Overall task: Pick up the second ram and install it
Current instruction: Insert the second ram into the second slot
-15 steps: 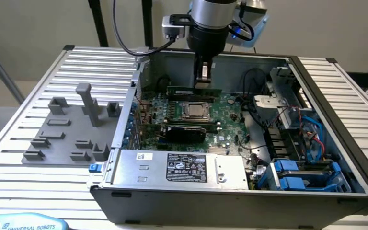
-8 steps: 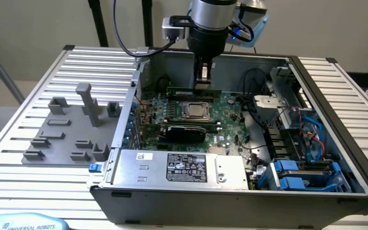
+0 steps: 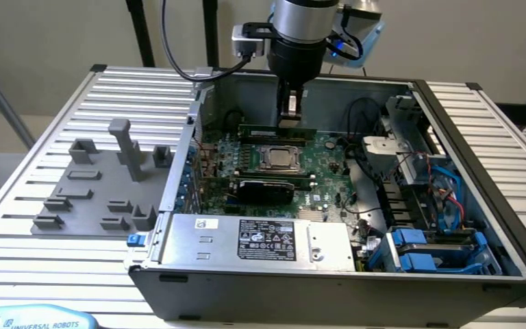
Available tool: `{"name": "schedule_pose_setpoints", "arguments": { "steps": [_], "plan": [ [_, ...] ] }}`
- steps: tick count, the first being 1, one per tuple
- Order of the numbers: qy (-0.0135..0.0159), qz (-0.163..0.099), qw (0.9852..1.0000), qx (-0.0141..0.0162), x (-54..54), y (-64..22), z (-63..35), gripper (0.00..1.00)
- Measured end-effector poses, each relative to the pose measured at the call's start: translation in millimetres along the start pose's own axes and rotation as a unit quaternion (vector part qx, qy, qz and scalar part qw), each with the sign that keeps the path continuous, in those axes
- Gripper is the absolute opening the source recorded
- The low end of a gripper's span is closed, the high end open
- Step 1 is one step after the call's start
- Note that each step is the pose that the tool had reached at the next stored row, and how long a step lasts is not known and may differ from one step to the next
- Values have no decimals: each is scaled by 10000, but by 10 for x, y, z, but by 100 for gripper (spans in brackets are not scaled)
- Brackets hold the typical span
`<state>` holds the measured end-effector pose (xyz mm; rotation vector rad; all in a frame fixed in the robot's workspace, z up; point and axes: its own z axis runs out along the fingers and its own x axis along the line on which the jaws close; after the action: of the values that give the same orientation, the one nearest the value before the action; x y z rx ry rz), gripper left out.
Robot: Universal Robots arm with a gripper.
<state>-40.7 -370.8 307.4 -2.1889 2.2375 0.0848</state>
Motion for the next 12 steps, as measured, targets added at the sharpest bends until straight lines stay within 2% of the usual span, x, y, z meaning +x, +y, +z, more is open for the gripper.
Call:
{"name": "schedule_pose_setpoints", "arguments": {
  "steps": [3, 12],
  "plan": [
    [0, 0, 10000, 1, 1, -1, 22, 13],
    [1, 8, 10000, 2, 35, -7, 183, 13]
  ]
}}
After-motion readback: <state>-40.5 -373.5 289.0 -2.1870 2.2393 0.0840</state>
